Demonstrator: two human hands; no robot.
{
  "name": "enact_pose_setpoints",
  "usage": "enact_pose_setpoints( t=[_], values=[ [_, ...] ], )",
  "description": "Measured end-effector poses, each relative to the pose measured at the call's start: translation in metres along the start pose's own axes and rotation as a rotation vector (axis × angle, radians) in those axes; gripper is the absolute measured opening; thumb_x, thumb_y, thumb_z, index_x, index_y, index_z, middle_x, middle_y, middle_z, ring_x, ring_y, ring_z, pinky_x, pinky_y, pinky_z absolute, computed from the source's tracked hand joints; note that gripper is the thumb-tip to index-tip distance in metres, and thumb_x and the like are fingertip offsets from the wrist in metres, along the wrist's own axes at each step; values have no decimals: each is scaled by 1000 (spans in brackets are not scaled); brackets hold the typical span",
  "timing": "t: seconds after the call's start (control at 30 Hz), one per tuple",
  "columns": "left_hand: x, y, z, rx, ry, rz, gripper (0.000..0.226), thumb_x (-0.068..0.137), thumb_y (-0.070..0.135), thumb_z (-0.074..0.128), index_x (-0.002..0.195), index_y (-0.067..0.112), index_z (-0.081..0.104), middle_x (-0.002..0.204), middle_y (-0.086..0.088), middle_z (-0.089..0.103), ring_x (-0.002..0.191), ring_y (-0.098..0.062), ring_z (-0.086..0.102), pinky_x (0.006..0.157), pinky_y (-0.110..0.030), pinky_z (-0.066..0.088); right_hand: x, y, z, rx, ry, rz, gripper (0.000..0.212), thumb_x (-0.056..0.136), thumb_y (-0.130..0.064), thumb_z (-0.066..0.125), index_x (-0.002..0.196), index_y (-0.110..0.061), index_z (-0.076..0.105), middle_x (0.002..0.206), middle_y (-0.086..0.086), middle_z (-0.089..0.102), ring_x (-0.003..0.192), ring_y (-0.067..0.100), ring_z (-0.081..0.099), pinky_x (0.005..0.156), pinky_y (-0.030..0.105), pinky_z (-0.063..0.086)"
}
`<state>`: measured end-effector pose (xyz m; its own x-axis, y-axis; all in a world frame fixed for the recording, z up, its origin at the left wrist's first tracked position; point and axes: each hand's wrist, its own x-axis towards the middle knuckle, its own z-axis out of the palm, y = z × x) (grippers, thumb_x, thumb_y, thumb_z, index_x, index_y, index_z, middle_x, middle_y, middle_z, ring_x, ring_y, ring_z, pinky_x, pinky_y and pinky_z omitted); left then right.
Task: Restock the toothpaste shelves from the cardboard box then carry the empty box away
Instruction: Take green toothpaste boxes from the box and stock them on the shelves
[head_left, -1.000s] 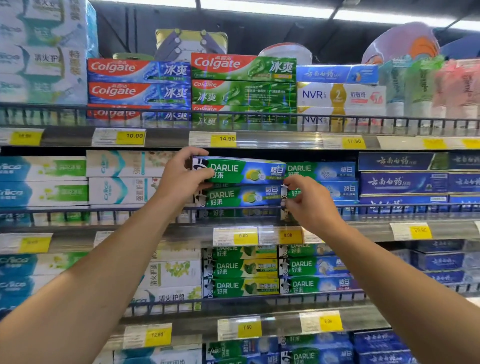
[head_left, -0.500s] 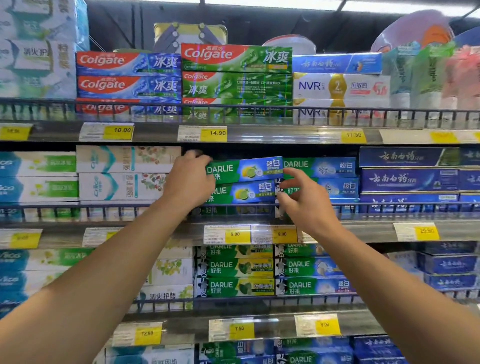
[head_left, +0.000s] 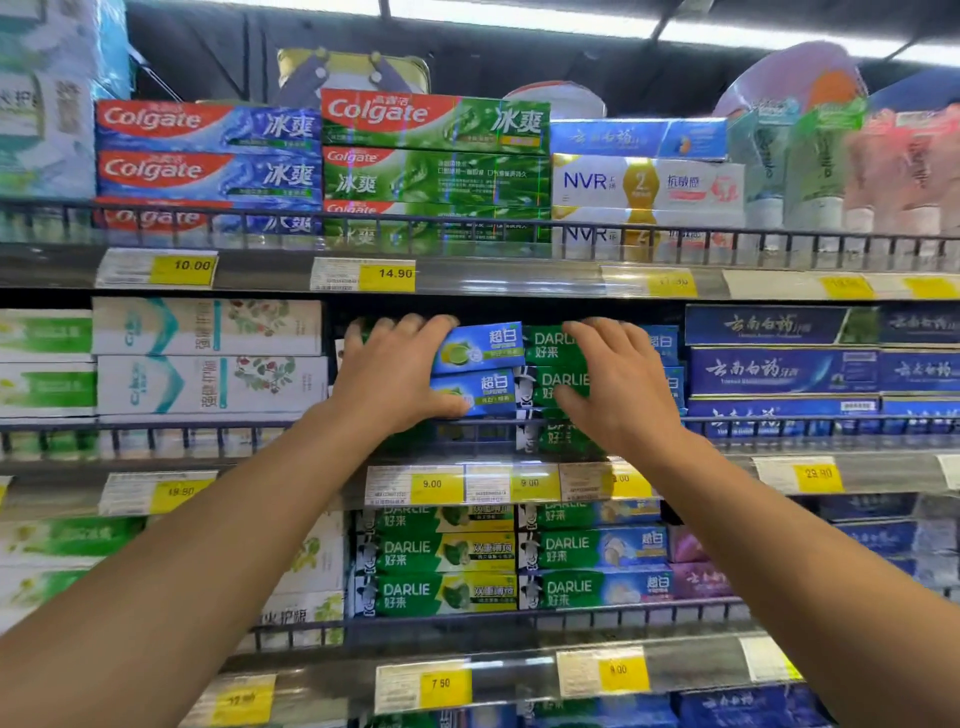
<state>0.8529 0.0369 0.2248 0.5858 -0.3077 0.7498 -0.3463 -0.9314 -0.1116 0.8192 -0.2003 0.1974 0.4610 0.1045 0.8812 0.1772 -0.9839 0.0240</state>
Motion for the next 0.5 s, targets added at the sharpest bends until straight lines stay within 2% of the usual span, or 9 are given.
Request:
enact_pose_setpoints(
  t=[0.1,0.27,0.5],
  values=[
    [0,-1,0,-4,8,-20,90,66,72,69,139,35,32,134,0,49,123,-30,44,112,-57,22,12,4,3,-107,-56,9,80,86,-49,61,152,-21,25,153,4,32,139,32,25,117,47,18],
    [-1,-4,3,0,27,-61,92,62,78,66,138,37,34,133,1,51,123,-29,45,112,-57,20,30,0,10,-134,-154,5,90,82,-70,52,152,-24,19,156,1,28,142,30,22,119,55,5],
    [-2,-4,3,-6,26,-68,92,61,78,67,137,37,35,132,2,51,123,-28,45,112,-55,20,34,14,8,-118,-159,-30,89,75,-67,65,147,-28,29,148,0,37,137,31,28,118,53,11]
  ],
)
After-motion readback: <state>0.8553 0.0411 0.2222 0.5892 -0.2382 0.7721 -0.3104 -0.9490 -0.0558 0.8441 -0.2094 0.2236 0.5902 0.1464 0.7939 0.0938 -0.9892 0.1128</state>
